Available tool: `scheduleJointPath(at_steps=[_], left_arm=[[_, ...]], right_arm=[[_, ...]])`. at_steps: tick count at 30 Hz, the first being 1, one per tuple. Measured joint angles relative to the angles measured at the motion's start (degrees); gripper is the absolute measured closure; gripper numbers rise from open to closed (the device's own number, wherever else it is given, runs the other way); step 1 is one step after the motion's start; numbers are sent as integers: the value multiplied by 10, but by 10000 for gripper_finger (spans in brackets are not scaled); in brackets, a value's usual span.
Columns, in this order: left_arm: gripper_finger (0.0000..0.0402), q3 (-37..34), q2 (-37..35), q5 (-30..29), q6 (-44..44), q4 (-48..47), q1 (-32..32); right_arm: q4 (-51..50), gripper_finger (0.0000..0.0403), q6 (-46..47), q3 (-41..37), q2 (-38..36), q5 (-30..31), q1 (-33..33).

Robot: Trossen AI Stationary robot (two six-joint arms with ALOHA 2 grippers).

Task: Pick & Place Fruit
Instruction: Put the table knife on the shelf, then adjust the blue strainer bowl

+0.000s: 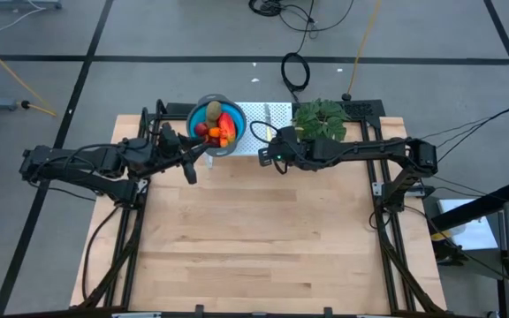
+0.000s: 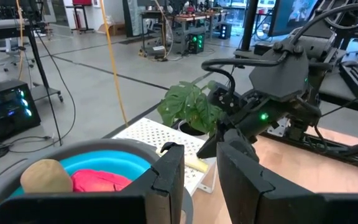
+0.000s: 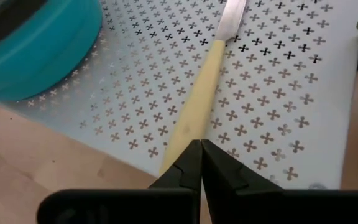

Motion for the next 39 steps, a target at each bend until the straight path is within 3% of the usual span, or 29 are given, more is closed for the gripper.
scheduleJointPath(at_steps=[4, 12, 18, 23, 31, 39], left_arm=[[309, 0, -4, -6, 1, -21, 0], [309, -1, -31, -89, -24, -69, 3], [309, 0, -53, -177, -107, -134, 32], [309, 0, -63, -202, -192, -206, 87], [309, 0, -60, -114, -272, -260, 213], [309, 0, -38, 43, -319, -286, 336]], right_arm=[[-3, 402, -14, 0, -8, 20, 2], [2, 402, -107, 1, -85, 108, 24], [-15, 401, -153, 1, -136, 122, 34], [-21, 402, -168, 1, -160, 122, 41], [-18, 402, -207, 0, -181, 120, 54], [-26, 402, -233, 0, -197, 119, 57]])
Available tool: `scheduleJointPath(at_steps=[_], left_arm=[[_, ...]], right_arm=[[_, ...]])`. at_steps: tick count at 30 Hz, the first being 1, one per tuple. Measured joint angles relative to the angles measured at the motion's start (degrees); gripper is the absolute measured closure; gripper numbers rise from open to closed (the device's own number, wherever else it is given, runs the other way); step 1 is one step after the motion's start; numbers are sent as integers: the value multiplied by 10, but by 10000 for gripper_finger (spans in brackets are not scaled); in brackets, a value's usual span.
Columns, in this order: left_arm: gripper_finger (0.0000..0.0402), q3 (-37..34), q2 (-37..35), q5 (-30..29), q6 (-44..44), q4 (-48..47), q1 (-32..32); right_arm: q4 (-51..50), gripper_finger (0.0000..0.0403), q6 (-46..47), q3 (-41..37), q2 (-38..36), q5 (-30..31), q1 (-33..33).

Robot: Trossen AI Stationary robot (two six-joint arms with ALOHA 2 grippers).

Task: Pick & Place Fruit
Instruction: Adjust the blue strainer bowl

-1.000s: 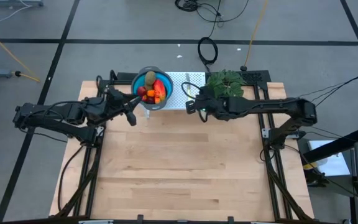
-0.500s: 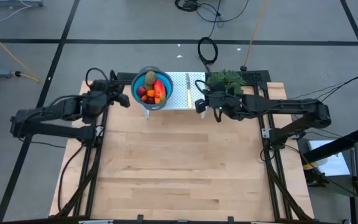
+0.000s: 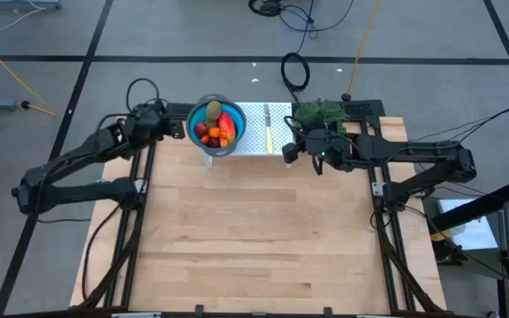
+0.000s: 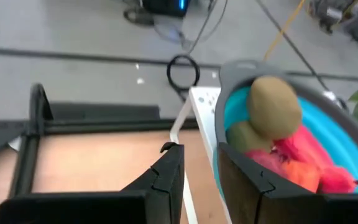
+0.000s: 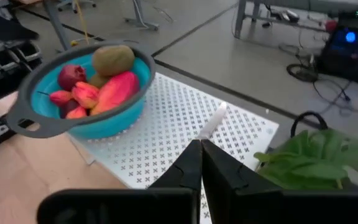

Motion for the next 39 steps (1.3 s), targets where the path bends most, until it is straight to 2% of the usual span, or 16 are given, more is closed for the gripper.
scheduleJointPath(at_steps=[3, 7, 12, 14, 18, 21, 24, 28, 31, 39], left_arm=[[309, 0, 20, 39, 2, 1, 28], [309, 0, 40, 69, 2, 4, 51], [309, 0, 47, 88, 3, 9, 68], [309, 0, 48, 89, 3, 9, 70], [309, 0, 48, 107, 7, 14, 74], [309, 0, 49, 117, 11, 15, 76], [309, 0, 50, 123, 11, 17, 76], [309, 0, 50, 128, 11, 25, 76], [309, 0, 59, 129, 8, 35, 76], [309, 1, 98, 132, -9, 50, 77]], right_arm=[[3, 402, -29, 0, -3, 7, 7], [-3, 402, -56, -8, -13, 57, 25], [5, 402, -91, -68, -68, 69, 43], [6, 402, -95, -99, -104, 31, 43], [21, 402, -97, -169, -195, -105, 15], [65, 402, -111, -231, -263, -200, -12], [139, 402, -162, -292, -326, -256, -30], [245, 403, -226, -362, -391, -271, -36], [292, 403, -237, -394, -422, -270, -36], [300, 403, -237, -403, -444, -267, -36]])
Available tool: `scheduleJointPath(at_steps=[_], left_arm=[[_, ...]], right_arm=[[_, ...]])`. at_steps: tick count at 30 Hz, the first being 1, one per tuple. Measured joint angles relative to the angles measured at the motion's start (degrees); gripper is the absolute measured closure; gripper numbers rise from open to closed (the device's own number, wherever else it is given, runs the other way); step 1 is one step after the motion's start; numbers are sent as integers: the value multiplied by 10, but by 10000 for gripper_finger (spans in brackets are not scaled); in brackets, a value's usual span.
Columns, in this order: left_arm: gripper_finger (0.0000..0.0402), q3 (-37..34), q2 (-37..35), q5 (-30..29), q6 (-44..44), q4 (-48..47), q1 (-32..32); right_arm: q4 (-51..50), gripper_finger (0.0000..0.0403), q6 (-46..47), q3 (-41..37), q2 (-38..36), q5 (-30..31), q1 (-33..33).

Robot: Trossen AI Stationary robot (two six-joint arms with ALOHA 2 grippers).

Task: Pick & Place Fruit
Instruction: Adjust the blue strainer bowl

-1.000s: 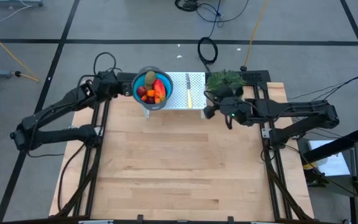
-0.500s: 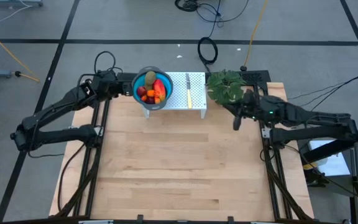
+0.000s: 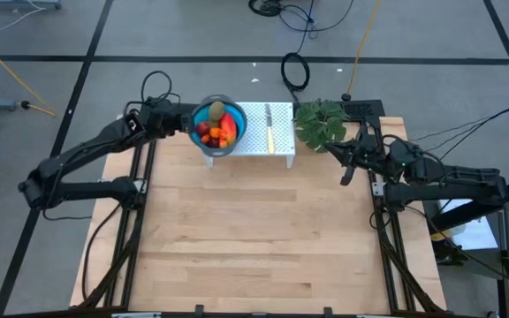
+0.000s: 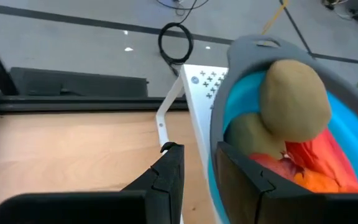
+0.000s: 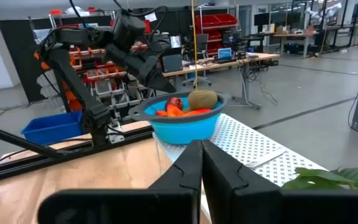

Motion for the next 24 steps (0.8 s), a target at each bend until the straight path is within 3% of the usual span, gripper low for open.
scheduleJointPath(at_steps=[11, 18, 24], left_arm=[[309, -1, 12, 59, -5, 57, -1], [309, -1, -49, -31, -3, 33, 0], [309, -1, -56, -58, -35, -75, 0]], right_arm=[[0, 403, -19, 0, 0, 29, 0], [-1, 403, -23, 0, 0, 30, 0], [0, 403, -23, 0, 0, 31, 0]])
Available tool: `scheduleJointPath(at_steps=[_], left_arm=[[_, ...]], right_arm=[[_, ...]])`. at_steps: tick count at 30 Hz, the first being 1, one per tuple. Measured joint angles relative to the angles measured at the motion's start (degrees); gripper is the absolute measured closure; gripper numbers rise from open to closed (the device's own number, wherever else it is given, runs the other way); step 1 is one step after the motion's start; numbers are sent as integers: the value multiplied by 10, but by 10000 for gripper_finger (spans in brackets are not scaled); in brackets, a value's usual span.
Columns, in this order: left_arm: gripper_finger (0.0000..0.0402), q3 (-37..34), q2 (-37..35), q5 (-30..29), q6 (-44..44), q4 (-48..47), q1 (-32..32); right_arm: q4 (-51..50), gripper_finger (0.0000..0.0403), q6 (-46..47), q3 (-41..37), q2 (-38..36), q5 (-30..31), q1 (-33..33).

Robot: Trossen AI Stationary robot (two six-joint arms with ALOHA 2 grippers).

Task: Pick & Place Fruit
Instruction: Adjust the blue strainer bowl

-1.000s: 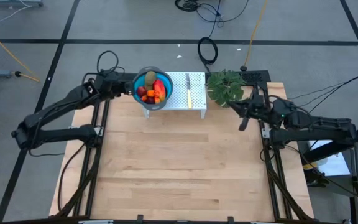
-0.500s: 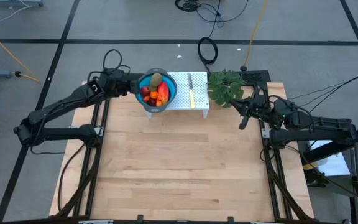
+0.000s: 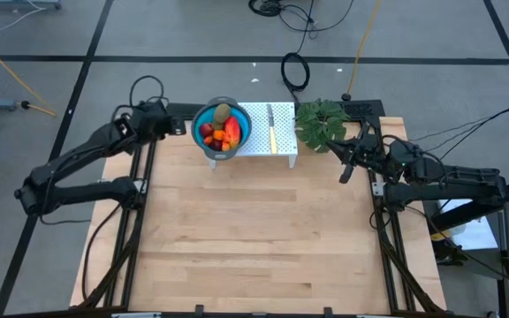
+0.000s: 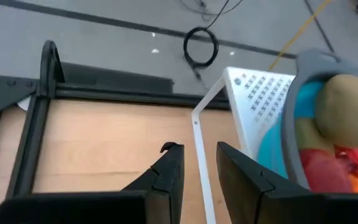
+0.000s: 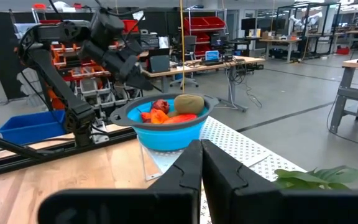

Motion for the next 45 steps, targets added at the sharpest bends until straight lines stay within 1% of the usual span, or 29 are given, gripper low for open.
scheduleJointPath(at_steps=[5, 8, 14, 27, 32, 40, 45], left_arm=[[309, 0, 31, 16, -6, -1, 0], [309, 0, 59, 36, -6, 0, 0], [309, 0, 97, 71, -8, 35, 0], [309, 0, 101, 104, -6, 111, -5], [309, 0, 103, 106, -6, 101, -7], [309, 0, 133, 115, -7, 130, -27], [309, 0, 135, 115, -5, 130, -29]], right_arm=[[1, 403, 1, 0, 0, -1, 0], [5, 403, 9, 0, 0, -1, 0], [5, 403, 15, 0, 0, -1, 0], [5, 403, 12, 0, 0, -1, 0], [5, 403, 11, 0, 0, -1, 0], [5, 403, 15, 0, 0, -1, 0], [5, 403, 17, 0, 0, -1, 0]])
